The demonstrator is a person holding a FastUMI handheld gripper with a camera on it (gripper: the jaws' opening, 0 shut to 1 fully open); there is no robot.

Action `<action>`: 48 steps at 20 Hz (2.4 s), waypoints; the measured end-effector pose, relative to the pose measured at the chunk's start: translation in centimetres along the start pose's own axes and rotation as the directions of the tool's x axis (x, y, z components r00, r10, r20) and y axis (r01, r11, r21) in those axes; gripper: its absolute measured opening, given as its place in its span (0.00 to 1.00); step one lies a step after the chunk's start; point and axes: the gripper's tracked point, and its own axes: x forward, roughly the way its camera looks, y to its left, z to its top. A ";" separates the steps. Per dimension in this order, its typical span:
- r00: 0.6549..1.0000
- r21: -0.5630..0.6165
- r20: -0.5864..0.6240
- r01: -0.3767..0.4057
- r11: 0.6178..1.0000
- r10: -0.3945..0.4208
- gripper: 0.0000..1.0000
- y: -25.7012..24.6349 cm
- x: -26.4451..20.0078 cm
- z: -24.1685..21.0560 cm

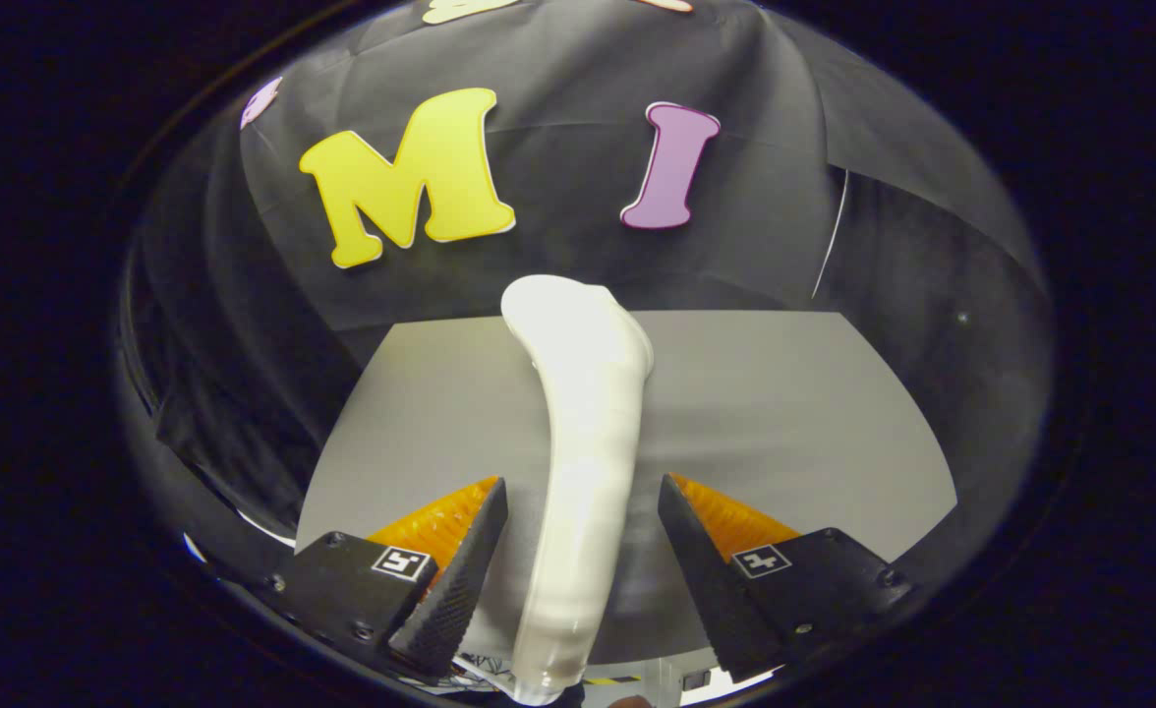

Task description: Iron the clothes twice with a garment steamer, once on the left side and once on the right side.

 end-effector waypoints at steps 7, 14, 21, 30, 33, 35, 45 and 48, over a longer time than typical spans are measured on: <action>0.998 0.021 -0.057 0.023 1.000 -0.022 0.69 0.0 0.3 -0.8; 0.998 0.135 -0.052 -0.012 0.991 0.019 0.40 1.8 -0.8 -1.6; 0.998 0.060 0.057 -0.011 0.998 0.007 0.35 5.2 -8.7 -3.1; 0.939 0.101 0.328 -0.146 0.984 0.106 0.34 12.5 -22.5 0.2; 0.886 0.090 0.447 -0.185 0.979 0.127 0.34 15.2 -26.9 2.3; 0.838 0.073 0.532 -0.183 0.980 0.117 0.34 16.9 -29.3 4.6; 0.540 0.042 0.841 -0.130 0.991 0.036 0.34 25.5 -35.4 15.3; 0.502 0.031 0.864 -0.121 0.992 0.034 0.34 27.6 -35.5 17.3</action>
